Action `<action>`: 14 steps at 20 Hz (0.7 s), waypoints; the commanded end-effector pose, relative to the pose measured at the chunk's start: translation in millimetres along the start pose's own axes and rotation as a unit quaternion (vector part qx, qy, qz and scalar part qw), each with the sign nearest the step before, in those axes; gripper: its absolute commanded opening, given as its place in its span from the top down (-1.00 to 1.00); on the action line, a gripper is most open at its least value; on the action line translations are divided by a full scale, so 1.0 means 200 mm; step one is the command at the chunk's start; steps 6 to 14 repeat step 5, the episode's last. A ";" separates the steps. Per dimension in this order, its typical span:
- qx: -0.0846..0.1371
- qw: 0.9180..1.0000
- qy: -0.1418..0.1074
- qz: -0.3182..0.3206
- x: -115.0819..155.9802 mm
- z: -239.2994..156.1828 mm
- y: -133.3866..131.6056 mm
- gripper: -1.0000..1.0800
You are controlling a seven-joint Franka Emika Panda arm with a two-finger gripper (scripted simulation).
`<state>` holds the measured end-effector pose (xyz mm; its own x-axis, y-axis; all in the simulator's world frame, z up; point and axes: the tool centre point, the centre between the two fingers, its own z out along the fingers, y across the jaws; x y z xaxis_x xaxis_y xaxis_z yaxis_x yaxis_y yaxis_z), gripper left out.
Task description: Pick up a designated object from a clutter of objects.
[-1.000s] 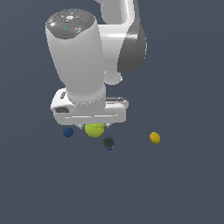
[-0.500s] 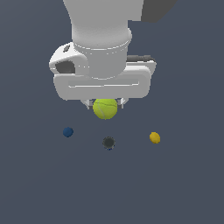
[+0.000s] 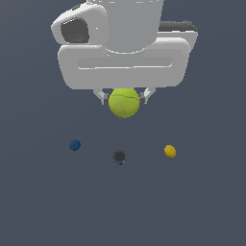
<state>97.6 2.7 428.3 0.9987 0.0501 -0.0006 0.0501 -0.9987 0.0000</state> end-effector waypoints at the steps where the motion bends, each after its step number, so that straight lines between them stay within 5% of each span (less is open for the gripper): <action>1: 0.000 1.000 0.000 0.000 0.00 -0.03 -0.01 1.00; 14: 0.000 1.000 0.000 0.000 0.01 -0.04 -0.01 1.00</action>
